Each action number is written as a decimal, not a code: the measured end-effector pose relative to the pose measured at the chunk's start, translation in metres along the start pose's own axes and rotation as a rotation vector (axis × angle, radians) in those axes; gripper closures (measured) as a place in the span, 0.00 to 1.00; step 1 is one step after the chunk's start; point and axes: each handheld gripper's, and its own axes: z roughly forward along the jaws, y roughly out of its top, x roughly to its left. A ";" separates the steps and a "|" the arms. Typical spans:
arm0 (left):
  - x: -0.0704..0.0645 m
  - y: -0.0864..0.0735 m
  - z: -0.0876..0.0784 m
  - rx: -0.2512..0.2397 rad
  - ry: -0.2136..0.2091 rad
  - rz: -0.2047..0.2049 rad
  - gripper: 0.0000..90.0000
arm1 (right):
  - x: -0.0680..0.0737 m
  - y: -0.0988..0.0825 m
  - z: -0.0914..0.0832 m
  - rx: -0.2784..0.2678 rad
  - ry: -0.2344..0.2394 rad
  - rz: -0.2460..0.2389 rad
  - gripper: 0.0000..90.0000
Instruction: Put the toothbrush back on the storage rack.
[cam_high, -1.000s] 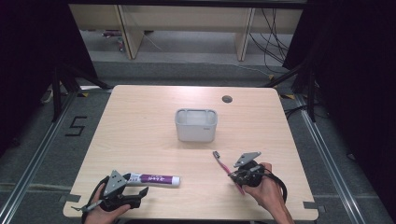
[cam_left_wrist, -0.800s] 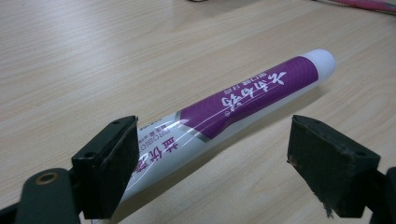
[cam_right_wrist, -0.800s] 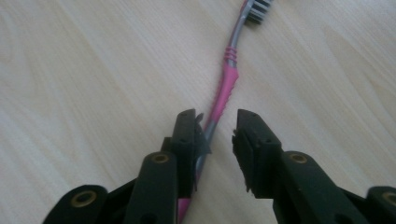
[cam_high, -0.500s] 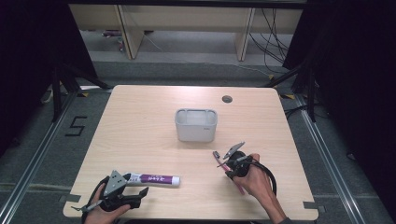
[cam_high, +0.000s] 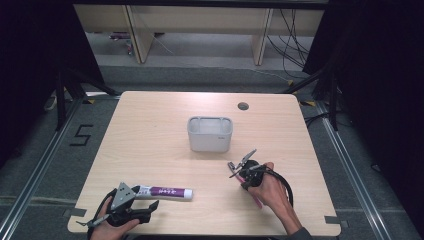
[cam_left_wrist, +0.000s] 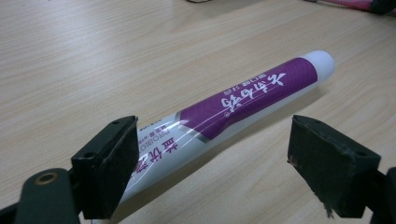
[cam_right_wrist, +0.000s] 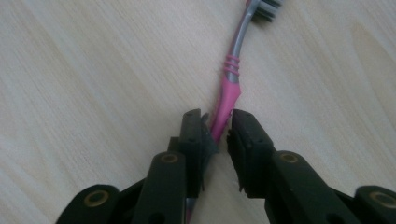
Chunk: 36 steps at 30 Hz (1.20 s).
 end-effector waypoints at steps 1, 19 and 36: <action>0.000 0.000 0.000 0.000 0.000 0.000 0.18 | 0.000 0.000 0.000 0.000 0.000 0.000 0.84; 0.000 0.001 -0.001 -0.005 0.000 0.007 0.18 | 0.001 0.013 0.002 0.135 0.005 -0.083 0.91; 0.001 0.001 -0.002 0.000 0.001 0.015 0.18 | -0.005 0.005 -0.030 -0.003 -0.016 -0.060 0.93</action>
